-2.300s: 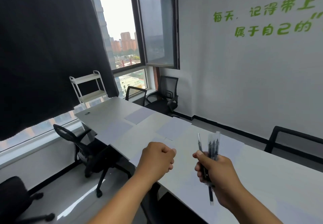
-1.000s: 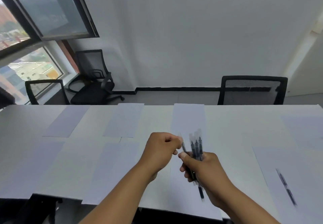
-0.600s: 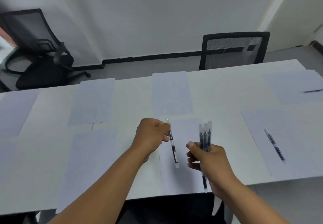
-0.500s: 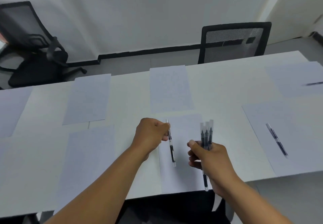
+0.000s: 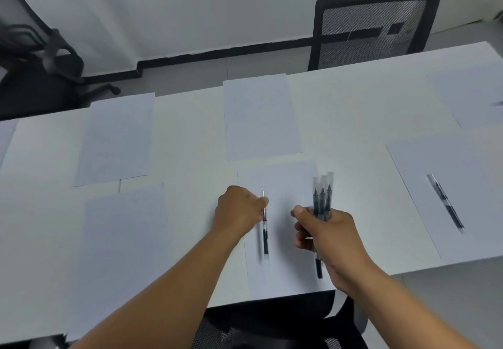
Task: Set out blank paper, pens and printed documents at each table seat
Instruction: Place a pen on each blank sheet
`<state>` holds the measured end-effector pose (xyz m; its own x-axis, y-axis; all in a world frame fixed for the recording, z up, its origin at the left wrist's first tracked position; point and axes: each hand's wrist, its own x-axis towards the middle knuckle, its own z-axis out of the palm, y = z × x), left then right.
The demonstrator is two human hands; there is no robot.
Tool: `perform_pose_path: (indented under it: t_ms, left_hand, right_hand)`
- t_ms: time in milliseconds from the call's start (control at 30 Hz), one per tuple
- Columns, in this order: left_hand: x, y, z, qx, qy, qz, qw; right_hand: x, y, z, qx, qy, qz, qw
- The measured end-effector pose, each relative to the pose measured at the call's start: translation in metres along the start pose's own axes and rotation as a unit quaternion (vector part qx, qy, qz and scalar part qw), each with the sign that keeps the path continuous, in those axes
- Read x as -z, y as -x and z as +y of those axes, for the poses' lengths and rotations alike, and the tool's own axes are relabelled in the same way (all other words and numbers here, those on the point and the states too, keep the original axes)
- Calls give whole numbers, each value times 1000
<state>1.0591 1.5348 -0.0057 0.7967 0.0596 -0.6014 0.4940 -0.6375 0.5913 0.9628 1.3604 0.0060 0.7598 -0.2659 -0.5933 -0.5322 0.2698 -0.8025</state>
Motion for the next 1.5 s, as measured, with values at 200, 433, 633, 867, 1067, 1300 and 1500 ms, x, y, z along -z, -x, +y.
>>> perform_pose_path:
  t_ms: [200, 433, 633, 867, 1067, 1300, 1500]
  left_hand:
    - [-8, -8, -4, 9, -40, 18, 999]
    - [-16, -15, -14, 4, -70, 17, 997]
    - [-20, -16, -21, 1, -78, 28, 997]
    - [-21, -15, -26, 3, -81, 40, 996]
    - [-25, -16, -34, -8, -84, 44, 995]
    - [-29, -20, -39, 4, -75, 56, 996]
    - [-28, -21, -39, 0, -73, 57, 996]
  right_hand:
    - [4, -7, 2, -6, 11, -4, 1000]
    - [3, -13, 7, -9, 22, 0, 1000]
    - [-3, -18, 14, -12, 30, -7, 999]
    - [-10, -23, 15, -5, 30, -18, 999]
    - [-11, -26, 16, 5, 33, -22, 999]
    - [-10, -28, 17, 9, 29, -23, 999]
    - [-10, -29, 18, 13, 29, -20, 999]
